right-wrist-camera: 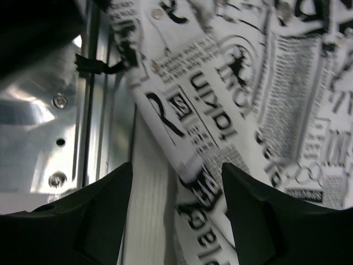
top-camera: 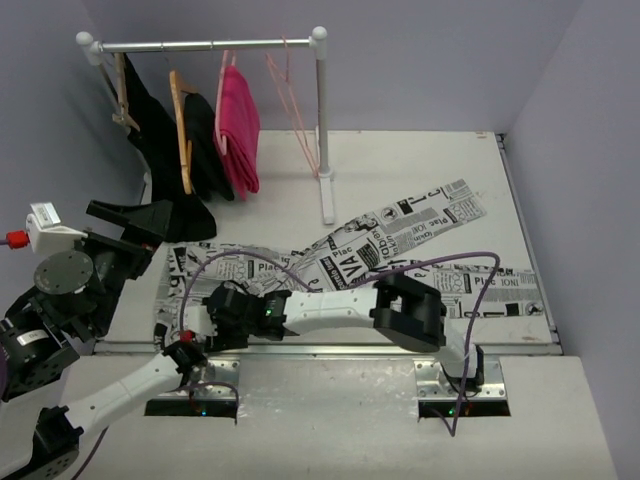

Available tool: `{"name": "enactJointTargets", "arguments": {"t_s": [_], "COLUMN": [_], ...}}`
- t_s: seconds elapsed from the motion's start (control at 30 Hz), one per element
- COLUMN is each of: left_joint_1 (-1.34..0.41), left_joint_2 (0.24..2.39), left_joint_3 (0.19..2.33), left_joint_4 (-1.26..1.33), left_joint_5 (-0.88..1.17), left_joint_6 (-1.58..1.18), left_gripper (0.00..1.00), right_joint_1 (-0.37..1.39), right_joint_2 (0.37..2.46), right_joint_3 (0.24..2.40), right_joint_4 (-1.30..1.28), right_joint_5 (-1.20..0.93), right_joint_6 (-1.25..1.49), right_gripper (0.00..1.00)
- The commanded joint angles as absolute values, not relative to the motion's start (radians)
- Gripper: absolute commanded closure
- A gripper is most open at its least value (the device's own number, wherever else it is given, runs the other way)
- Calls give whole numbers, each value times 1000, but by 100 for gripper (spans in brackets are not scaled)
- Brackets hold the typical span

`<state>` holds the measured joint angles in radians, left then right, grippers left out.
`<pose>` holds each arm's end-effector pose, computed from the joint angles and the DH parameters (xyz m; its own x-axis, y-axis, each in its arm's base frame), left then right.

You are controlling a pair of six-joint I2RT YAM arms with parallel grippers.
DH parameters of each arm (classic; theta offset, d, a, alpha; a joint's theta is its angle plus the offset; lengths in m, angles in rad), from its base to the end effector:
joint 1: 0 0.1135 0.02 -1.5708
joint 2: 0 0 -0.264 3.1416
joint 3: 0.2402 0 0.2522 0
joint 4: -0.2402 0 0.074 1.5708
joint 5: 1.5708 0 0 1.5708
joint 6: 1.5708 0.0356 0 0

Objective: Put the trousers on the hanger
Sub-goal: Flatten out the trousers at the center of the board, then fold the trousers at the center of the board.

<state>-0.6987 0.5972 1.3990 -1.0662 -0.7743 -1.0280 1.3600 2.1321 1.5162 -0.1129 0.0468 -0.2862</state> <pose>0.0351 0.0030 0.4537 -0.0546 -0.7536 -0.6551 -0.2007 0.6509 -0.7321 0.1014 0.4660 0.1715 0.1400 -0.6934 -0.7068 -0.9694 0.0494 -0.2405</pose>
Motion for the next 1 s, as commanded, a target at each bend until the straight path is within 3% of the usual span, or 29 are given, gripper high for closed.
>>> {"name": "enactJointTargets", "arguments": {"t_s": [0.0, 0.13, 0.37, 0.47, 0.53, 0.6, 0.97], "left_joint_1": [-693, -693, -693, -692, -692, -693, -693], "left_joint_2": [583, 613, 635, 631, 623, 614, 594], "left_joint_3": [1423, 1454, 1437, 1468, 1480, 1490, 1559], "left_joint_4": [-1034, -1061, -1034, -1052, -1055, -1066, -1130], "left_joint_5": [-718, -710, -646, -647, -653, -668, -696], "left_joint_6": [-956, -939, -912, -908, -907, -905, -881], "left_gripper": [0, 0, 0, 0, 0, 0, 0], "right_joint_1": [1379, 1393, 1399, 1399, 1398, 1399, 1329], "right_joint_2": [2208, 2232, 2259, 2254, 2252, 2237, 2114], "right_joint_3": [1621, 1634, 1609, 1588, 1587, 1577, 1609], "right_joint_4": [-123, -82, 64, 113, 114, 115, 48], "right_joint_5": [90, 83, 161, 188, 193, 181, 175], "right_joint_6": [-354, -366, -387, -402, -411, -411, -325], "right_gripper": [34, 34, 44, 75, 82, 98, 100]}}
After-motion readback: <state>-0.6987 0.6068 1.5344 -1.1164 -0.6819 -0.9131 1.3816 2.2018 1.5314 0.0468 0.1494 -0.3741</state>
